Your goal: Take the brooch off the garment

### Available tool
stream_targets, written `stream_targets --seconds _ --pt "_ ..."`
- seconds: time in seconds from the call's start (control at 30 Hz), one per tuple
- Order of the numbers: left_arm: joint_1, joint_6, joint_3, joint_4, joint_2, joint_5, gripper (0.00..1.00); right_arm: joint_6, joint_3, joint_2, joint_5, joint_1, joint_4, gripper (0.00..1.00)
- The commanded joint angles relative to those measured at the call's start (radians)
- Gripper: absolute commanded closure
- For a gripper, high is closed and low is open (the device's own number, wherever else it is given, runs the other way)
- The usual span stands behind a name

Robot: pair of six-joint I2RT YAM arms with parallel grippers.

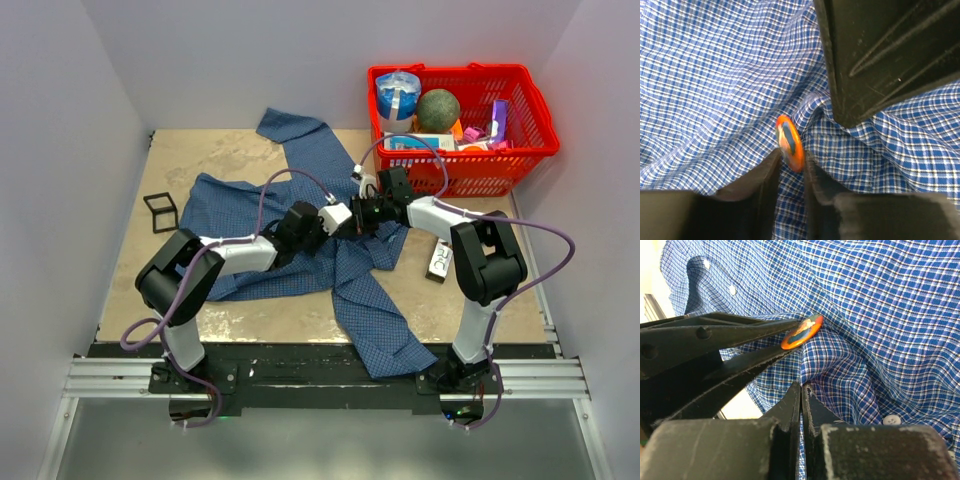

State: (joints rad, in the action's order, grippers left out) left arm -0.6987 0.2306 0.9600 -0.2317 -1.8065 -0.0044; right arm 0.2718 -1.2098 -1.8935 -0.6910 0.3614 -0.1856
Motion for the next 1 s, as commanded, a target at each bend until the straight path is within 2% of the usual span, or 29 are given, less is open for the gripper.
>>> stream_targets --seconds 0.0,0.17,0.33,0.47,0.57,0.77,0.93,0.97 --pt "0.001 -0.010 0.054 -0.006 0.001 -0.008 0.87 0.018 -0.011 0.001 0.011 -0.009 0.006 1.00" --pt "0.018 -0.056 0.062 0.005 0.001 0.032 1.00 -0.012 -0.004 0.022 0.010 -0.007 -0.006 1.00" --pt "0.077 -0.184 0.062 0.009 0.013 0.210 1.00 -0.107 -0.007 0.069 0.050 0.002 -0.058 1.00" --pt "0.154 -0.309 0.033 -0.053 0.024 0.520 1.00 -0.187 0.001 0.114 0.084 0.014 -0.132 1.00" --pt "0.194 -0.387 0.003 -0.109 0.027 0.651 1.00 -0.261 0.009 0.135 0.108 0.017 -0.187 1.00" --pt "0.231 -0.461 -0.012 -0.170 0.003 0.837 1.00 -0.333 -0.010 0.143 0.146 0.043 -0.229 1.00" --pt "0.232 -0.473 -0.029 -0.187 0.010 0.882 1.00 -0.394 -0.040 0.151 0.222 0.088 -0.285 1.00" --pt "0.232 -0.471 -0.038 -0.189 0.015 0.874 1.00 -0.398 -0.040 0.151 0.208 0.088 -0.285 0.94"
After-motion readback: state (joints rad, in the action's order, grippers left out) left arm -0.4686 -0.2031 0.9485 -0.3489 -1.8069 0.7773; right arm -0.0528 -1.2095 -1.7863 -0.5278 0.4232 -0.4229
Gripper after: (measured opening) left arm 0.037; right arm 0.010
